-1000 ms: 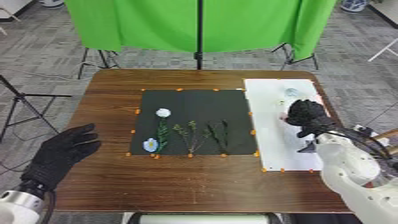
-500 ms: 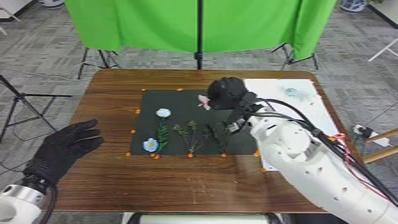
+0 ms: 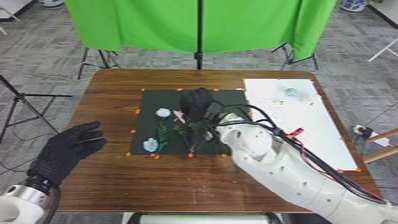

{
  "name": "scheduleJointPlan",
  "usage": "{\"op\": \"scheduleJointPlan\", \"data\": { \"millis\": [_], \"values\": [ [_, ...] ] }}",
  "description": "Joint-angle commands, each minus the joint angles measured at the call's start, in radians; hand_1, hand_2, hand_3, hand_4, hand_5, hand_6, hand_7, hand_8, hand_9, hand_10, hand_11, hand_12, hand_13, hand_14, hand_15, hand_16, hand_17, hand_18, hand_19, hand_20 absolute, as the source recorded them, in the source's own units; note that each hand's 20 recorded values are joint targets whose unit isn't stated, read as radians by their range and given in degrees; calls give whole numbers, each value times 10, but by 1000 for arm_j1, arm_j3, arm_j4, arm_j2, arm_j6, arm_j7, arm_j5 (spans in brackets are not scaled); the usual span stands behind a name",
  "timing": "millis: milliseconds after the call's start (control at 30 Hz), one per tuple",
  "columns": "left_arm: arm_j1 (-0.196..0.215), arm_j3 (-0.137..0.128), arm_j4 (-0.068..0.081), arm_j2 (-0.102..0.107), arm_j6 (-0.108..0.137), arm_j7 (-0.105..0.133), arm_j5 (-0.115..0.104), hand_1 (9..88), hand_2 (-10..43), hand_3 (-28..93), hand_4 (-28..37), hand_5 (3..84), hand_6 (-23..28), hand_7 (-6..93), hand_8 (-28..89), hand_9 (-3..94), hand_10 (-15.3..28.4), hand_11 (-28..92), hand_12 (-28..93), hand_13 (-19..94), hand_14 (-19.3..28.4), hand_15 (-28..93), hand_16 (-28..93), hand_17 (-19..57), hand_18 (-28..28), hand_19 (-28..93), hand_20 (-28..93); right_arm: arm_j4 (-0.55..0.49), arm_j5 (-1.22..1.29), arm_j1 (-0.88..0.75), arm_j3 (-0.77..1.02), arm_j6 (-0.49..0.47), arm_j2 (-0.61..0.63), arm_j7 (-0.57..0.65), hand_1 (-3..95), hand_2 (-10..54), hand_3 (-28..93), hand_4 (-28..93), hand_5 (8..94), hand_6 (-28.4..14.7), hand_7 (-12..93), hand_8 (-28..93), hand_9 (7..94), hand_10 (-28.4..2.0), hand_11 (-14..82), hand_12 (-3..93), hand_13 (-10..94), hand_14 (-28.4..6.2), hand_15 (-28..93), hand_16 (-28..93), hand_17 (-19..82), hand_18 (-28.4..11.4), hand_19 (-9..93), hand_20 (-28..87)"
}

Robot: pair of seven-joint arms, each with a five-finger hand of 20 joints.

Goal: Arrange flowers

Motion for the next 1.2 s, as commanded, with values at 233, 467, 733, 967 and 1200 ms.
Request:
{"op": "scheduleJointPlan", "data": {
  "millis": [233, 467, 733, 967, 1200],
  "values": [
    [-8, 18, 18, 0, 2, -16, 1, 258, 66, 760, -276, 357, 66, 312, -155, 314, 158, 401, 133, 257, 179, 561, -73, -65, 230, 610, 38, 116, -78, 7, 27, 21, -83, 11, 488, -72, 812, -283, 727, 17, 387, -97, 865, -44, 173, 404, 805, -20, 495, 287, 360, -150, 782, 344],
    [-8, 19, 18, -1, 0, -17, 2, 259, 67, 759, -276, 357, 66, 312, -154, 314, 159, 402, 133, 258, 178, 560, -73, -65, 230, 610, 38, 145, -88, 15, 27, 42, -93, 6, 482, -63, 805, -283, 707, 19, 401, -101, 850, -43, 165, 410, 790, -17, 493, 304, 347, -147, 777, 347],
    [-12, 21, 20, 0, 2, -19, 2, 258, 67, 759, -276, 357, 66, 313, -155, 314, 158, 401, 134, 258, 179, 561, -73, -65, 230, 610, 38, 148, -110, 10, 29, 36, -82, 12, 462, -65, 790, -283, 665, 19, 421, -119, 817, -45, 156, 411, 745, -15, 490, 317, 321, -146, 759, 351],
    [-7, 17, 17, -2, 0, -14, 2, 259, 68, 758, -277, 357, 66, 312, -155, 314, 159, 402, 134, 258, 180, 562, -73, -65, 230, 610, 39, 130, -101, 0, 49, 31, -74, 15, 456, -64, 790, -283, 654, 19, 426, -125, 805, -47, 158, 406, 732, -14, 487, 323, 312, -146, 753, 354],
    [-1, 12, 15, -8, -2, -14, 2, 259, 68, 759, -276, 357, 66, 312, -155, 314, 158, 401, 133, 257, 179, 561, -73, -65, 230, 610, 39, 59, -35, -15, 105, 49, -46, 23, 384, -63, 829, -283, 619, 12, 385, -114, 729, -64, 264, 315, 700, -31, 530, 254, 302, -149, 747, 372]
  ]
}}
